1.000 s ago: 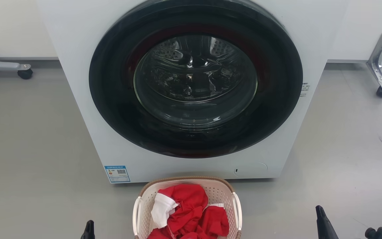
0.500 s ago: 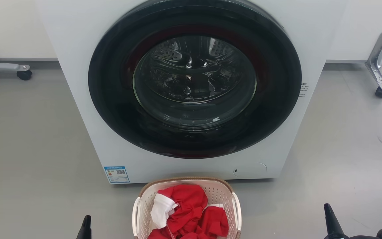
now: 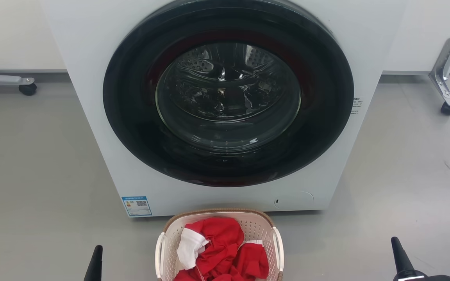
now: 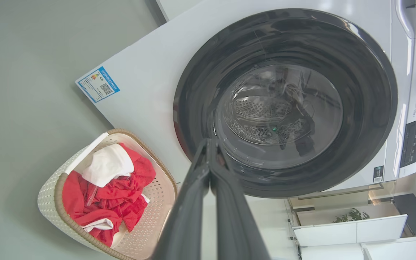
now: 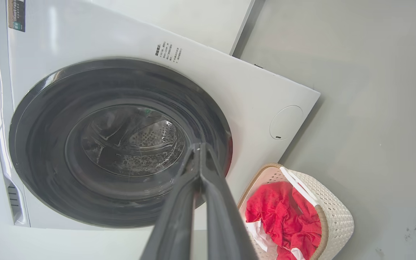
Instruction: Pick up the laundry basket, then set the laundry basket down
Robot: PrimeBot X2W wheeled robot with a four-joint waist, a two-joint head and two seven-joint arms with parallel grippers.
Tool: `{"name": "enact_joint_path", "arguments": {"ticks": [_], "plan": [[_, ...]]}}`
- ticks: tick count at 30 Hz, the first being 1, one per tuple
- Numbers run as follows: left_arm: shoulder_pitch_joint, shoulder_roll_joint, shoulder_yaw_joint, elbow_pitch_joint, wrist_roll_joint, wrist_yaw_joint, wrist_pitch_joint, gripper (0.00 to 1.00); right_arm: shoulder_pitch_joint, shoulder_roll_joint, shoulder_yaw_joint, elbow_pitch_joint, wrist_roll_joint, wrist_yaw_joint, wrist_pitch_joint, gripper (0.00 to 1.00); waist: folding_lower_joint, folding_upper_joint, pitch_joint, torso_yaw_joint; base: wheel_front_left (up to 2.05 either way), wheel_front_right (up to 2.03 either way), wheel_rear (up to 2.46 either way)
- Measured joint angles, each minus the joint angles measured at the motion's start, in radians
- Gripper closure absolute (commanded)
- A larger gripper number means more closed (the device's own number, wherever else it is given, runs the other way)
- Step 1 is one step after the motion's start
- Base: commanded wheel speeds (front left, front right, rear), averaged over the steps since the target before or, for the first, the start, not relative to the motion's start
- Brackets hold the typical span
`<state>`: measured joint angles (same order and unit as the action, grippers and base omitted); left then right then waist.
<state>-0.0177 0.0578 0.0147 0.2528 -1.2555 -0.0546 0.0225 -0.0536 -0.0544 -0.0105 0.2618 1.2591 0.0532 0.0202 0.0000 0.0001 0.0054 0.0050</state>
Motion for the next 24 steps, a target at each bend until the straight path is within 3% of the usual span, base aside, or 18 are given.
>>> {"name": "enact_joint_path", "arguments": {"ticks": [24], "plan": [[-0.050,-0.013,0.071,0.037,-0.311,-0.061,0.082,1.00,-0.024,0.008,-0.112,0.033,0.310,0.062,0.085,1.00,0.0000,0.0000,-0.003,-0.005,0.00,0.00,0.00]]}}
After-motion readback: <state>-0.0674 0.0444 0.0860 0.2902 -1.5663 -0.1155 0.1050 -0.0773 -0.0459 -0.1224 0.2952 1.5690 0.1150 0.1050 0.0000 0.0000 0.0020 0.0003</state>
